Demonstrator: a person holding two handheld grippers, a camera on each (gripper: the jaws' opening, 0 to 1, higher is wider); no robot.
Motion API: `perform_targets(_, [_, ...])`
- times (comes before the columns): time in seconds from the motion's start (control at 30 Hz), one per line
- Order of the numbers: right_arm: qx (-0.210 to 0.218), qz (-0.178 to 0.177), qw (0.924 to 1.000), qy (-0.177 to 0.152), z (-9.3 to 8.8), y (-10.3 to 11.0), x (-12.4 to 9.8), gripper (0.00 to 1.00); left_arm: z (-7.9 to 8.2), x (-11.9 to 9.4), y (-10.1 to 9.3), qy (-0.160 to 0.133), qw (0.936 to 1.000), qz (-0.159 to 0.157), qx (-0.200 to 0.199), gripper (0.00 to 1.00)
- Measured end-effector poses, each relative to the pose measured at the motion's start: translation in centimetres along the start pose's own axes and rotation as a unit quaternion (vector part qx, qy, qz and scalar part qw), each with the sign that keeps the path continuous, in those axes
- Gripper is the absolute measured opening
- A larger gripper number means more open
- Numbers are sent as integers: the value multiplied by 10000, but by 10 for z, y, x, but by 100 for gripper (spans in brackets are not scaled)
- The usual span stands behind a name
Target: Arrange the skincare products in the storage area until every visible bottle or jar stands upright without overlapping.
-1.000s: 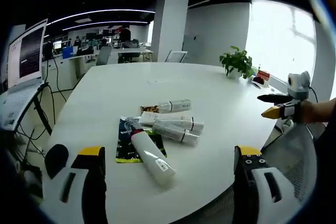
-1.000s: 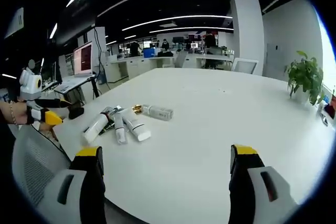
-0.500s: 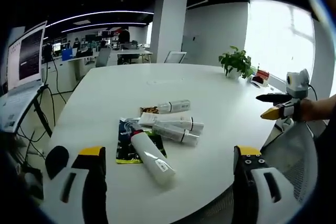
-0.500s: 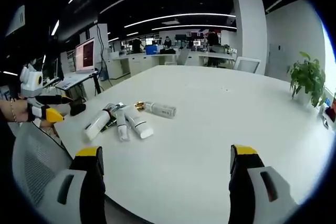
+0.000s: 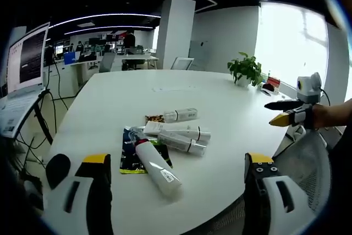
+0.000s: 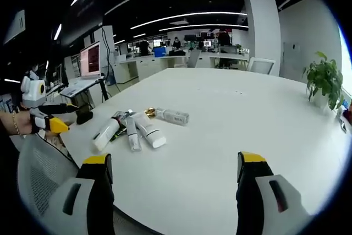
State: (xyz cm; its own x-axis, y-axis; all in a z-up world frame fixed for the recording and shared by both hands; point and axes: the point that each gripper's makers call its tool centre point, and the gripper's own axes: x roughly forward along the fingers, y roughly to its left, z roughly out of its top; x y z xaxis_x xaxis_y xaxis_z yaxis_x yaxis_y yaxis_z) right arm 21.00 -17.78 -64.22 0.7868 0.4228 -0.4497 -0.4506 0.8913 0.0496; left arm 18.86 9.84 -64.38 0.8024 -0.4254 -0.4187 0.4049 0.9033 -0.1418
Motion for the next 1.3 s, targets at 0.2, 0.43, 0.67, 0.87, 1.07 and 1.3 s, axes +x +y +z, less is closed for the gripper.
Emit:
perform_targets(0.2, [-46,158,9999,-4,10,22,13,91,1,-1,-3,-25,10000,-91,21,93])
perform_targets(0.43, [-136,361,9992,-64,23,48,31,89,0,1,-10,0,9995,-268,182,92])
perform_targets(0.67, [-206,527,9984,68,23,74,48,87,0,0,-14,-17,9991,-367,210,92])
perform_targets(0.87, [-346,716,9966,232,23,98,69,84,-2,1,-16,24,9987,-390,333,91])
perform_targets(1.07, [-428,894,9943,384,32,122,91,78,-3,0,-14,18,9986,-402,346,91])
perform_targets(1.3, [-537,1289,9881,652,37,158,121,73,-3,-1,-14,47,9989,-392,271,90])
